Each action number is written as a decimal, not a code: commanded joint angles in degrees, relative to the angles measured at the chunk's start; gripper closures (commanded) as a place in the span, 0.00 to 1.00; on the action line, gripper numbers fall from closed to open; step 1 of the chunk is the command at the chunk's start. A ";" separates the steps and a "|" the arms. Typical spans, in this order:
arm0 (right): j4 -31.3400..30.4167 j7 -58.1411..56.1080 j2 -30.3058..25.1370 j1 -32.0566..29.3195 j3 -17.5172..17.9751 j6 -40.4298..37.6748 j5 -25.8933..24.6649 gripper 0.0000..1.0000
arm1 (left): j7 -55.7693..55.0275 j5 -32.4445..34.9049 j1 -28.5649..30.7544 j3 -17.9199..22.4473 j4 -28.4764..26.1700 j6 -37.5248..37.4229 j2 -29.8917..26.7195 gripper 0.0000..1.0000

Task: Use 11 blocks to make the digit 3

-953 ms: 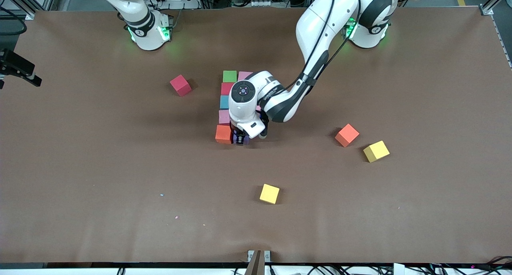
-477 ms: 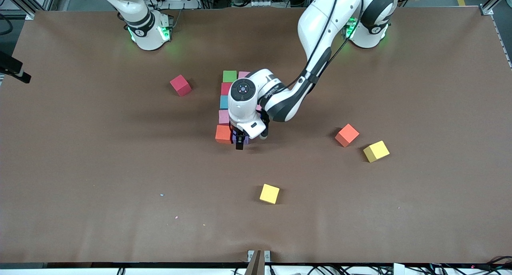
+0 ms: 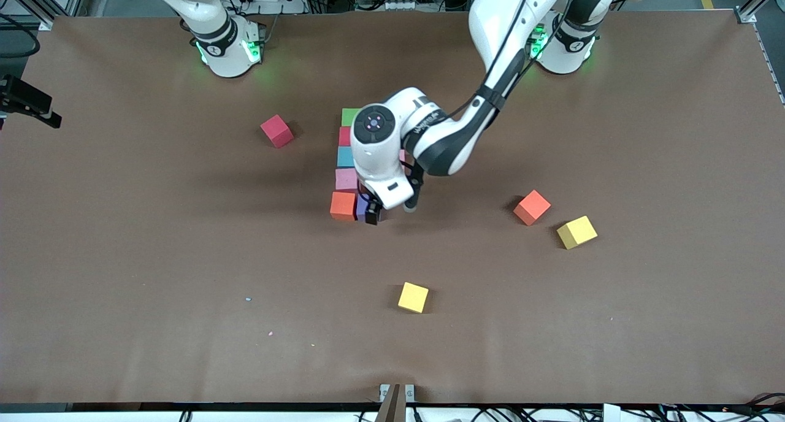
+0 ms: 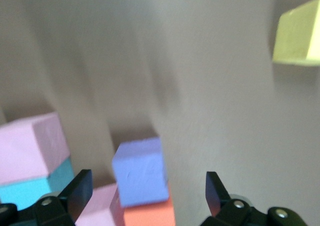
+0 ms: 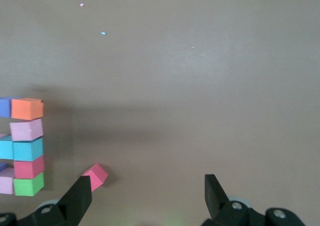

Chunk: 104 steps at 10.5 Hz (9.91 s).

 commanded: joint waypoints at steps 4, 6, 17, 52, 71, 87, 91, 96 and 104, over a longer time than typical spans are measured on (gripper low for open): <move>-0.30 -0.09 -0.33 0.09 0.11 -0.26 -1.10 0.00 | 28.92 0.30 6.54 0.87 -5.87 -9.18 -7.84 0.00; -0.30 -0.09 -0.15 0.35 0.11 0.00 -1.02 0.00 | 36.80 0.30 9.87 0.87 -18.05 -9.19 -16.87 0.00; -0.12 -0.27 0.02 0.44 0.02 2.73 2.15 0.00 | 44.49 0.56 28.17 0.78 -54.32 18.31 -30.47 0.00; -0.56 -0.27 0.20 1.14 0.02 3.78 0.13 0.00 | -7.35 -8.84 1.81 0.43 -15.48 15.15 -0.84 1.00; -0.65 -0.27 0.20 1.06 0.02 3.70 0.13 0.00 | -9.72 -4.82 -1.00 0.69 -13.63 18.15 1.98 0.00; -0.56 -0.27 0.20 1.23 0.02 3.70 0.04 0.00 | 31.71 3.73 15.68 0.16 -14.16 -3.11 -24.12 0.00; -0.56 -0.27 0.20 1.58 0.02 3.70 -0.14 0.00 | 51.72 3.73 22.98 0.16 -14.07 -10.58 -29.57 0.00; -0.56 -0.27 0.20 1.58 0.02 3.78 -0.40 0.00 | 73.45 1.71 30.88 0.34 -13.98 -18.40 -35.36 0.00; -0.56 -0.27 0.20 1.58 0.02 3.78 -0.49 0.00 | 106.90 -3.66 38.62 3.08 -22.74 -31.08 -50.82 0.00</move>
